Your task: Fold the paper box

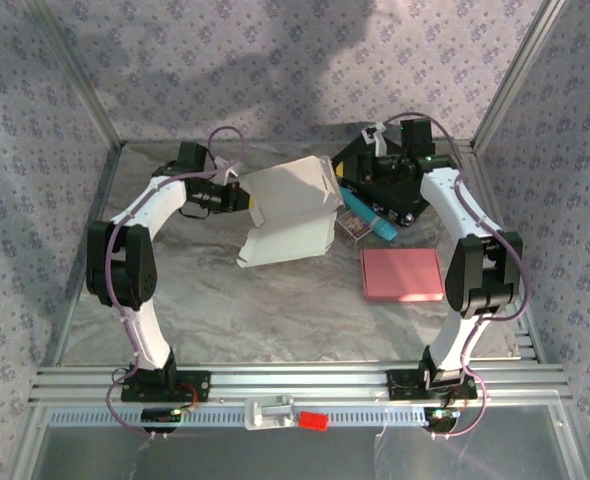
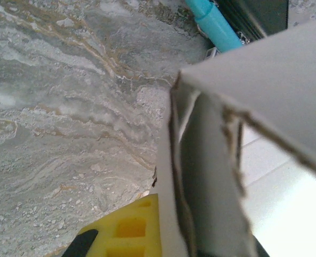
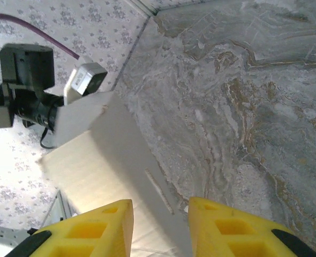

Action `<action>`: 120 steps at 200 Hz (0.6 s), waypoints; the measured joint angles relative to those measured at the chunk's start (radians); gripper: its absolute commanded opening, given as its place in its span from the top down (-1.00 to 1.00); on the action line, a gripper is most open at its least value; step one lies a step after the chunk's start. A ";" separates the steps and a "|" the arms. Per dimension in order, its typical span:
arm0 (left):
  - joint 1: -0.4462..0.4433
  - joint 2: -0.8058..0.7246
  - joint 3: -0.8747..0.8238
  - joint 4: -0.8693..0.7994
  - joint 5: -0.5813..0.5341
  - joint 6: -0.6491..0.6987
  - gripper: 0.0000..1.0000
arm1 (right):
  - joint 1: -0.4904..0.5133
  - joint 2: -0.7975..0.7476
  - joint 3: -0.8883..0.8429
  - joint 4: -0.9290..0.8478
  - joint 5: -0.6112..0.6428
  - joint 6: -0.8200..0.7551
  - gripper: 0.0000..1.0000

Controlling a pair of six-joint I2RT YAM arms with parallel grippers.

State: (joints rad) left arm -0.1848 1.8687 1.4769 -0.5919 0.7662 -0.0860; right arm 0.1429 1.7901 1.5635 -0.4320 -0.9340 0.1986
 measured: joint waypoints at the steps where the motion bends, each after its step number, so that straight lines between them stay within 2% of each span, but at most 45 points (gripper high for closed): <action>1: 0.000 0.000 0.000 0.000 0.000 0.000 1.00 | 0.000 0.000 0.000 0.000 0.000 -0.001 0.33; 120: 0.002 0.019 0.032 -0.041 0.008 0.015 1.00 | 0.027 0.010 0.001 -0.013 -0.006 -0.035 0.27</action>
State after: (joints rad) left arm -0.1829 1.8874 1.5089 -0.6327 0.7742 -0.0708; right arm 0.1696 1.7996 1.5642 -0.4454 -0.9405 0.1635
